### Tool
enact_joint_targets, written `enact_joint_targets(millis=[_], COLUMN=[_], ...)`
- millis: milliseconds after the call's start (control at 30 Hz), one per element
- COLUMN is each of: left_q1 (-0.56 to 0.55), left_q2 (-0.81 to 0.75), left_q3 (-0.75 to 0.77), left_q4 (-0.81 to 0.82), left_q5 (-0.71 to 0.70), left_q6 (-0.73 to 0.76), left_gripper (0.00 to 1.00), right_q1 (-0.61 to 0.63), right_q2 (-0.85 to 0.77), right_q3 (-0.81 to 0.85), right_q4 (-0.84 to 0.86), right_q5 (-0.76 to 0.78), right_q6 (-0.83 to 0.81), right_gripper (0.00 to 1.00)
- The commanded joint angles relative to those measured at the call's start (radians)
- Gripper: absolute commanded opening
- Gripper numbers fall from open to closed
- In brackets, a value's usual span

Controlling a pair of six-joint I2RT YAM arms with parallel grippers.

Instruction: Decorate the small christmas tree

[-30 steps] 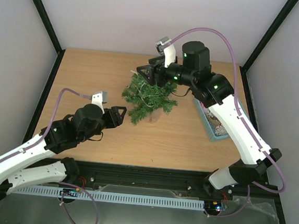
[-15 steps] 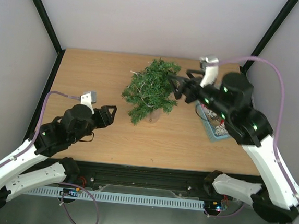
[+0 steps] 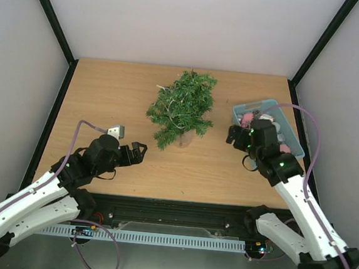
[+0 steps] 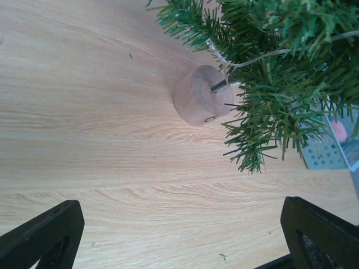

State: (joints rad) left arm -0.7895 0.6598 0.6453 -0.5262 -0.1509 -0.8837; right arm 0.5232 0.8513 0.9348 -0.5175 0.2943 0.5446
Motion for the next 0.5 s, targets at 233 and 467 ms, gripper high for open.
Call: enact_joint_targets(millis=[233,467], left_q1=[0.085,0.091], left_q2=[0.031,0.038], left_q3=[-0.055,-0.085], left_q4=[0.122,0.148], left_q5=[0.173,0.224], left_q6=[0.077,0.085], left_gripper=[0.99,0.99], right_q1=[-0.460,-0.560], right_q2=[0.266,0.511], right_q3=[0.010,0.063], right_q4=[0.160,0.220], right_q5=[-0.195,-0.246], right_q6=[-0.001,0.005], right_gripper=[0.89,0.58])
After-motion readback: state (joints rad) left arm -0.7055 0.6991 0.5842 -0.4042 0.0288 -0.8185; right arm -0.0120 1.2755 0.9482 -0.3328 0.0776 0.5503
